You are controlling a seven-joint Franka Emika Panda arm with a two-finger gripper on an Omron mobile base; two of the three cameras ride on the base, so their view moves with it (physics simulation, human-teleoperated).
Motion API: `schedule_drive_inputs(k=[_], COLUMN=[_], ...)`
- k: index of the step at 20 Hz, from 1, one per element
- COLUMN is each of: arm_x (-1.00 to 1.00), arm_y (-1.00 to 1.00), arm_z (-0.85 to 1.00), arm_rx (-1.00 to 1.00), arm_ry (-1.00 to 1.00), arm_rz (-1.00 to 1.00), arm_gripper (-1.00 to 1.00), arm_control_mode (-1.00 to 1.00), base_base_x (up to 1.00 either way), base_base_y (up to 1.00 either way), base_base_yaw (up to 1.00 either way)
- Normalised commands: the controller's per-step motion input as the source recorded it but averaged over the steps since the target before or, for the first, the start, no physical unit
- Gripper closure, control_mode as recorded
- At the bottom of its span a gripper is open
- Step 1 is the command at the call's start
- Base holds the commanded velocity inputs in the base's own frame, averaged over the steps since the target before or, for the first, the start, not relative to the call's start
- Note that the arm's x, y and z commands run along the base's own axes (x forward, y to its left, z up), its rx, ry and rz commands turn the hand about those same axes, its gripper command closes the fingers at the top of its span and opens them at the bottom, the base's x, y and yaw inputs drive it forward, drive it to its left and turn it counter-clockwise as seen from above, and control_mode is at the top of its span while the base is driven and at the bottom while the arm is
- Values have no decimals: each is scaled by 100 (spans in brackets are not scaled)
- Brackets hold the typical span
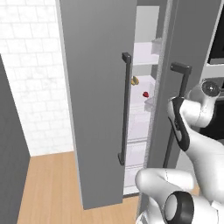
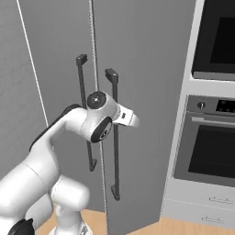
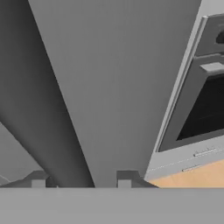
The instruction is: Take the strawberry from the fridge and place it on top of the pancake, located on the dining counter.
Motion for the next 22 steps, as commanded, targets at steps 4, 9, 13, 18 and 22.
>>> schedule_drive_inputs(k=[4, 9, 13, 18, 22], arm_x=[-21, -99, -97, -60, -24], arm_y=[-9, 12, 61, 100, 100], arm_z=[-10, 36, 67, 36, 25], arm_rx=[0, -3, -16, -32, -31], arm_ry=[2, -14, -5, 0, 0], arm_rz=[1, 4, 6, 9, 6], arm_gripper=[-100, -100, -100, -100, -100], arm_control_mode=[-100, -100, -100, -100, -100], base_base_x=[0, 0, 0, 0, 0], base_base_y=[0, 0, 0, 0, 0], base_base_yaw=[0, 0, 0, 0, 0])
